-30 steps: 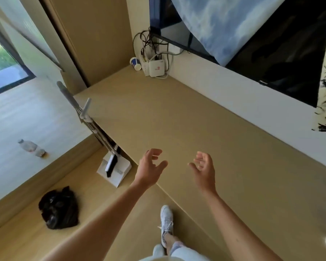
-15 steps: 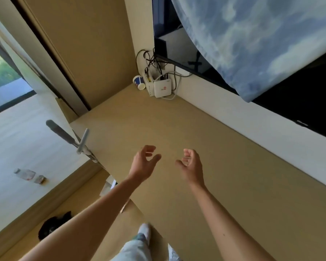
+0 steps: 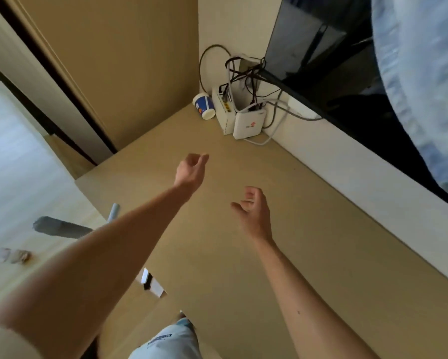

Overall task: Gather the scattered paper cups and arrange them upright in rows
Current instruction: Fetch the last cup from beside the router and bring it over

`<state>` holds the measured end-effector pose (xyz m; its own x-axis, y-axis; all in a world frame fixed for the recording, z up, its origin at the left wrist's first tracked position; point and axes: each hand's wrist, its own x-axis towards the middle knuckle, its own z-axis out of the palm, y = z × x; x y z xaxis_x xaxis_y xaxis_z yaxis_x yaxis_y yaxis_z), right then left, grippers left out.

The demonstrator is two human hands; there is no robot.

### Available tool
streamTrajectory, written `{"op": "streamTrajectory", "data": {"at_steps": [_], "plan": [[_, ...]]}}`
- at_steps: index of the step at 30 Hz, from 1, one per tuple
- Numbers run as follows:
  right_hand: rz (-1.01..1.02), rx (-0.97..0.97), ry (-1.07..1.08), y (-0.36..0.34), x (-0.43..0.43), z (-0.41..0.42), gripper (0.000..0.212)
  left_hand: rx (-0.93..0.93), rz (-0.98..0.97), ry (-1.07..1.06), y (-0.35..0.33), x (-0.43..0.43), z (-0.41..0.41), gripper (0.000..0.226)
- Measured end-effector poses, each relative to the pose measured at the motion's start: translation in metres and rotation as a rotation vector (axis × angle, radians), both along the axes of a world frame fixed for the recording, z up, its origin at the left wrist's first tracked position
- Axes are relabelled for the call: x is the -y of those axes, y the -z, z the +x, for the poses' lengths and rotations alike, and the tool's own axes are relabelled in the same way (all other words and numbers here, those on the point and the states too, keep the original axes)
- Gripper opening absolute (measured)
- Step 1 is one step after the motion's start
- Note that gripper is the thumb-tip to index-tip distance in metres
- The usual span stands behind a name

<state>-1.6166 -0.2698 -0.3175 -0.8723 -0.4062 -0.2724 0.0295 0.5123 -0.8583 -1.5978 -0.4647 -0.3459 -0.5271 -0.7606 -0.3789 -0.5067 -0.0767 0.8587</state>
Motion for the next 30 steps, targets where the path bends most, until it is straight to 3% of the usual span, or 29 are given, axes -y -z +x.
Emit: {"op": "streamTrajectory", "data": {"at_steps": [8, 12, 17, 22, 26, 30], "plan": [[0.02, 0.006, 0.05, 0.016, 0.077, -0.05, 0.053, 0.165, -0.006, 0.008, 0.034, 0.123, -0.111, 0.053], [0.062, 0.025, 0.083, 0.032, 0.079, -0.07, 0.054, 0.213, -0.062, 0.051, 0.055, 0.161, -0.167, 0.065], [0.107, 0.058, 0.134, 0.053, 0.072, -0.081, 0.053, 0.163, 0.051, -0.08, 0.084, 0.186, -0.217, 0.08], [0.131, 0.092, 0.187, 0.06, 0.06, -0.081, 0.051, 0.175, 0.019, -0.142, 0.101, 0.201, -0.243, 0.092], [0.162, 0.094, 0.203, 0.06, 0.054, -0.081, 0.051, 0.164, 0.021, -0.18, 0.109, 0.204, -0.247, 0.092], [0.185, 0.073, 0.192, 0.056, 0.055, -0.085, 0.05, 0.076, 0.059, -0.333, 0.106, 0.197, -0.228, 0.077]]}}
